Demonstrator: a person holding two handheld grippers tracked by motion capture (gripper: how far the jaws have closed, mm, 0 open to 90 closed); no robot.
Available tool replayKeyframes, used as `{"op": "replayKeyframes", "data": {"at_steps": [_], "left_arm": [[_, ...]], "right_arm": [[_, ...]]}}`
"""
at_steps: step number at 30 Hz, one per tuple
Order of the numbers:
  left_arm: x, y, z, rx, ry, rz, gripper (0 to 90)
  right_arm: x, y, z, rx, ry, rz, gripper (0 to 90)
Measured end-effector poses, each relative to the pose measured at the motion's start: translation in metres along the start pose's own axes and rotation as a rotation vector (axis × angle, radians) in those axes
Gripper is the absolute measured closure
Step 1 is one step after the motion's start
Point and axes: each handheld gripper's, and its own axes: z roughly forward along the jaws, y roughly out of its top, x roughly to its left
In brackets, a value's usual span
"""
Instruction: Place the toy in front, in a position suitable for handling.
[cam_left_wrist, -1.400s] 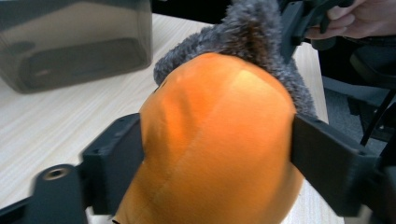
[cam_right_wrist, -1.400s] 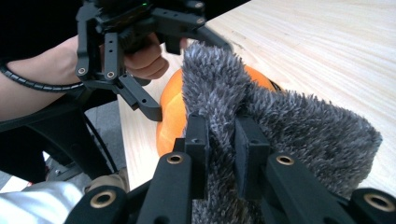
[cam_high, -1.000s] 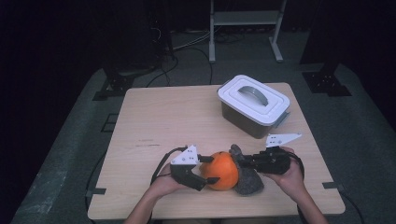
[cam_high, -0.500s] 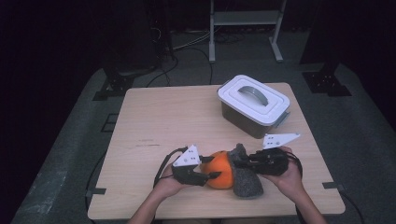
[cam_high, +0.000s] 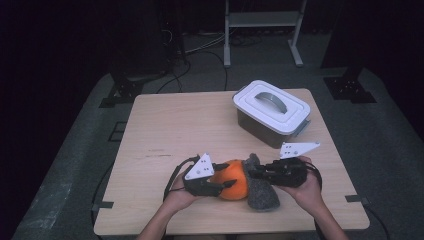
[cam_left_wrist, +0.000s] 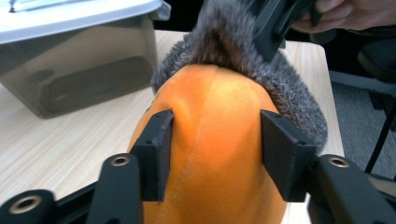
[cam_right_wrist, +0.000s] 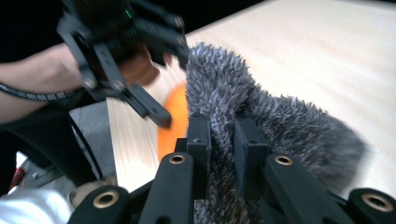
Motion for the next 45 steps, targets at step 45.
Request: {"op": "replayKeyframes", "data": {"at_steps": [45], "left_arm": [[0.006,-0.003,0.005,0.081,-0.052,-0.035,31.2]], "right_arm": [[-0.023,-0.021,0.008,0.101,-0.023,0.075,77.2]]}}
